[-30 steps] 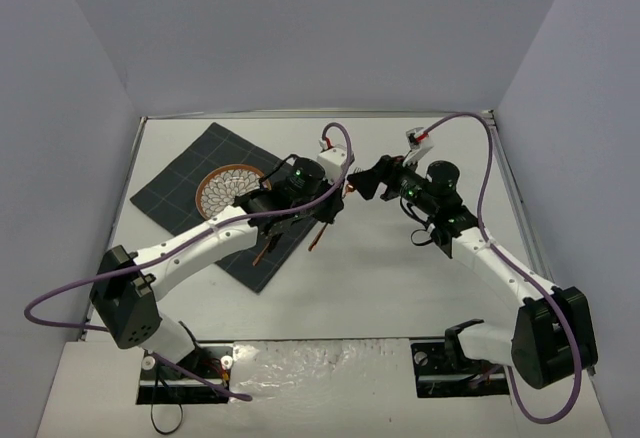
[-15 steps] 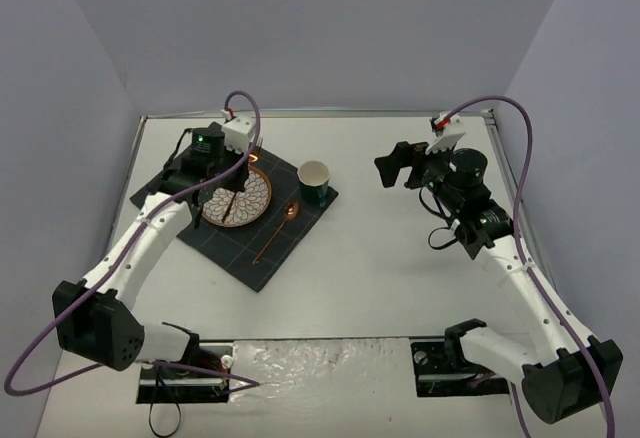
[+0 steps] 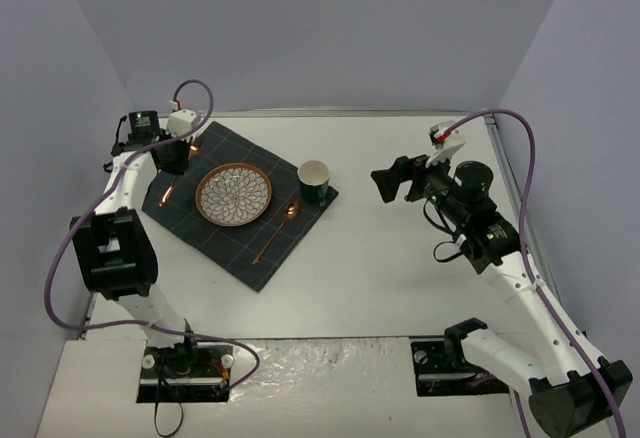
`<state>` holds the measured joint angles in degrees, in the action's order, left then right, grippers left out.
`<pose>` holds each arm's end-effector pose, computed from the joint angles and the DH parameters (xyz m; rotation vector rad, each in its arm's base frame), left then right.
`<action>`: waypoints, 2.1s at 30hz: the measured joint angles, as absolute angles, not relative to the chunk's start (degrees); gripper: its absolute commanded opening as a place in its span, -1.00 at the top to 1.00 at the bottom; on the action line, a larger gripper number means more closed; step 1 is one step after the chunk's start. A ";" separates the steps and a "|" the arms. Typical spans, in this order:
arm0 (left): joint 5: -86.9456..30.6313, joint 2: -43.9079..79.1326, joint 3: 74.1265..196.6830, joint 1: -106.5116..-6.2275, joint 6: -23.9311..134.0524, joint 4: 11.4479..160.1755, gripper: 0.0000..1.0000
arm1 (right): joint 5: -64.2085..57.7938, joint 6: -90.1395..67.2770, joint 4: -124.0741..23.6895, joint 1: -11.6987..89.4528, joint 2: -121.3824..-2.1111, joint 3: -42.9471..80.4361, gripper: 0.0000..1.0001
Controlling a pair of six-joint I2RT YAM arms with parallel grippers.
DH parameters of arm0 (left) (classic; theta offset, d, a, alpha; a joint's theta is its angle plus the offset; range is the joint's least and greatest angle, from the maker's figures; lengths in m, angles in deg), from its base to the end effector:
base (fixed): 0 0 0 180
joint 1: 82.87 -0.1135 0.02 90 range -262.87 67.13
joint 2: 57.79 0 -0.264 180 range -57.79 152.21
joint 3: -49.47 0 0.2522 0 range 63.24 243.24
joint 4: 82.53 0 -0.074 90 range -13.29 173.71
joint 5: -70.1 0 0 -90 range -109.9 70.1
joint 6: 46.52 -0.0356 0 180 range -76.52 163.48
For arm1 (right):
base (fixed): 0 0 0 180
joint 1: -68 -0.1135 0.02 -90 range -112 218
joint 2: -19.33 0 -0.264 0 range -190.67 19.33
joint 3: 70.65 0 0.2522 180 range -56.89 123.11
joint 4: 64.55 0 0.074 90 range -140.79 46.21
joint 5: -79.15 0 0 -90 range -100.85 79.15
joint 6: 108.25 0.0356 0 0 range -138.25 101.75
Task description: Set the dinner table for one person
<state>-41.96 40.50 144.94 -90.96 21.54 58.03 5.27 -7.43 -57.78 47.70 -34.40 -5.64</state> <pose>0.3872 0.0415 0.2904 0.4620 2.2009 -0.1650 0.2020 0.0853 0.3842 -0.3557 1.4874 0.6450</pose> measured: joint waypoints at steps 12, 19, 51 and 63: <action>-49.17 60.06 157.83 -93.84 11.15 58.24 1.00 | 6.64 -9.78 -58.73 45.39 -34.72 -7.29 -1.00; -51.55 63.90 160.28 -95.45 9.13 58.06 1.00 | 7.36 -10.83 -58.82 45.39 -35.36 -7.72 -1.00; -52.91 71.65 166.69 -95.21 6.14 53.98 0.64 | 8.11 -11.07 -60.42 45.39 -37.21 -8.92 -1.00; -51.93 71.55 166.74 -95.17 6.41 54.38 0.18 | 8.15 -11.07 -60.57 45.39 -37.24 -9.17 -1.00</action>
<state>-51.93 71.55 166.74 -95.17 6.41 54.38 8.15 -11.07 -60.57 45.39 -37.24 -9.17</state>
